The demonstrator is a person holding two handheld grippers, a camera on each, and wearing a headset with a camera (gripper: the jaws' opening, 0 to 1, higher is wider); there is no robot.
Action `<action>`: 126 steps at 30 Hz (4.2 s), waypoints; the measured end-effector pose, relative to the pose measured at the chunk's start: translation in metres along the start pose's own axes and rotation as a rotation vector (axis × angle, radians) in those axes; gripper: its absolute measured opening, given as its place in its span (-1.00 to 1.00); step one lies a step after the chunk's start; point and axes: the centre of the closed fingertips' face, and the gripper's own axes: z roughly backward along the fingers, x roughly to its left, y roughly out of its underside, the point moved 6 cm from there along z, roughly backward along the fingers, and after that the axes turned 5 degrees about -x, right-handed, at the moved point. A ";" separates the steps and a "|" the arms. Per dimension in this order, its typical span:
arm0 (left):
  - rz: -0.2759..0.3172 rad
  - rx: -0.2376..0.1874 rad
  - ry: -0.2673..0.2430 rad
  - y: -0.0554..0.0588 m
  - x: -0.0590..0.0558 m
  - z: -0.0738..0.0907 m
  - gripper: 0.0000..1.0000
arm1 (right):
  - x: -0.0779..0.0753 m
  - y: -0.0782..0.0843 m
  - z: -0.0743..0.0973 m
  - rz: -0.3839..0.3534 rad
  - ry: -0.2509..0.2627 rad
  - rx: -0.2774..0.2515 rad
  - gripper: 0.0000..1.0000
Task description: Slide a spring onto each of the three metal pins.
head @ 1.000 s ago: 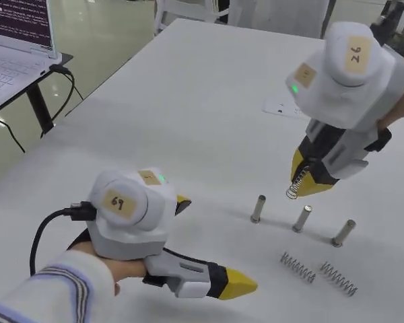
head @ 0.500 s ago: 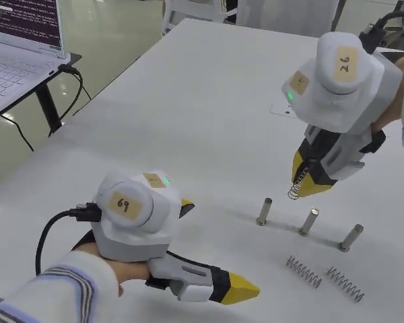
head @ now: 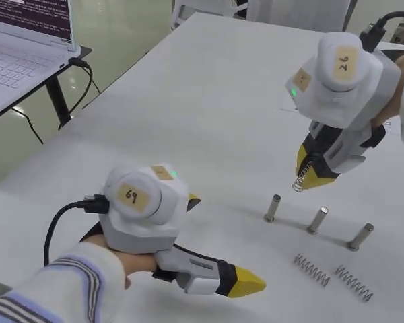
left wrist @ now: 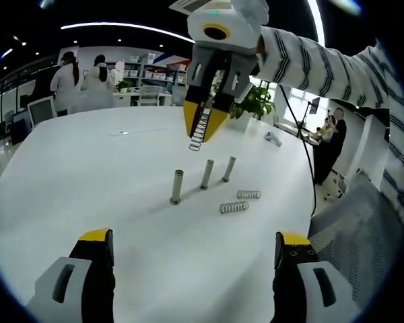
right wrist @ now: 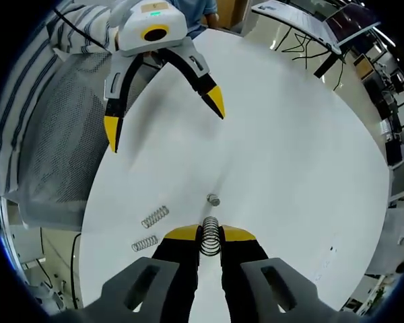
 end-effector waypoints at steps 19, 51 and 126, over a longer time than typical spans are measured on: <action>0.020 0.000 0.009 0.002 0.002 0.000 0.96 | -0.007 -0.013 -0.019 0.034 -0.034 0.017 -0.84; 0.045 0.004 0.020 -0.001 0.000 0.001 0.96 | -0.011 -0.011 -0.049 0.031 -0.081 0.084 -0.84; 0.037 0.064 0.040 0.005 -0.003 0.004 0.92 | -0.009 0.007 -0.088 -0.022 -0.081 0.137 -0.62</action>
